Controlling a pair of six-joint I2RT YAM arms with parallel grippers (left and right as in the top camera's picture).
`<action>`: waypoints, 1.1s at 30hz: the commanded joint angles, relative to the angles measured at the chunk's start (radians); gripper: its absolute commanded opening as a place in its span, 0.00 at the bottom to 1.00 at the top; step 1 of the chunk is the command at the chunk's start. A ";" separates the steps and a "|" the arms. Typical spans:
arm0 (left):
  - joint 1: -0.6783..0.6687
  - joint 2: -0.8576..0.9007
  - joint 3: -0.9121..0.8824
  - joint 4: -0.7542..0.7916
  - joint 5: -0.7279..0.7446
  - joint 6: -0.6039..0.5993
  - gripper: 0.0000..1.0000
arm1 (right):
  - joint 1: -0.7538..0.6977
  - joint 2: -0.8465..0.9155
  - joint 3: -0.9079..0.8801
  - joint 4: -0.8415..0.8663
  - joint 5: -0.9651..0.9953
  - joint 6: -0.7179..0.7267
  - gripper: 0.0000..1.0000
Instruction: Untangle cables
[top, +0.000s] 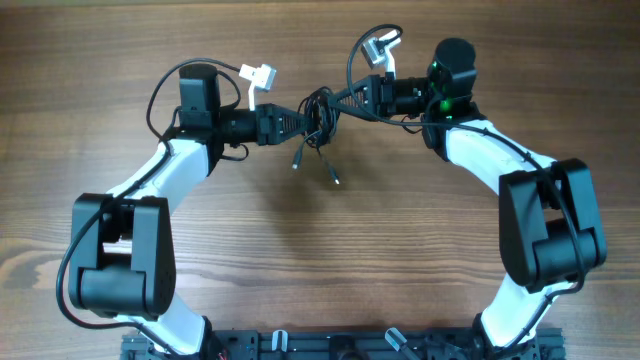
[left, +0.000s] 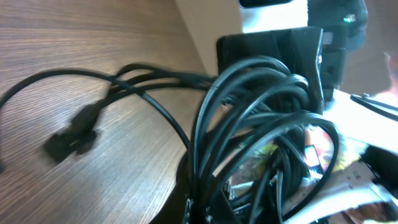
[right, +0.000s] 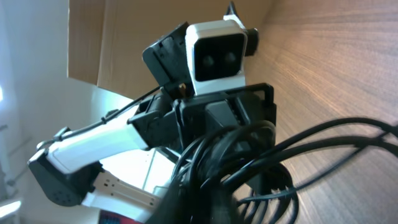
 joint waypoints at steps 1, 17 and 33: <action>0.003 -0.021 0.008 -0.037 -0.063 0.015 0.56 | 0.018 0.006 0.005 -0.002 0.030 -0.008 0.04; 0.008 -0.021 0.007 -0.251 -0.230 0.069 0.65 | 0.071 0.006 0.005 -0.562 0.452 -0.414 0.04; -0.069 -0.020 0.007 -0.276 -0.370 0.122 0.47 | 0.091 0.006 0.005 -0.498 0.303 -0.226 0.04</action>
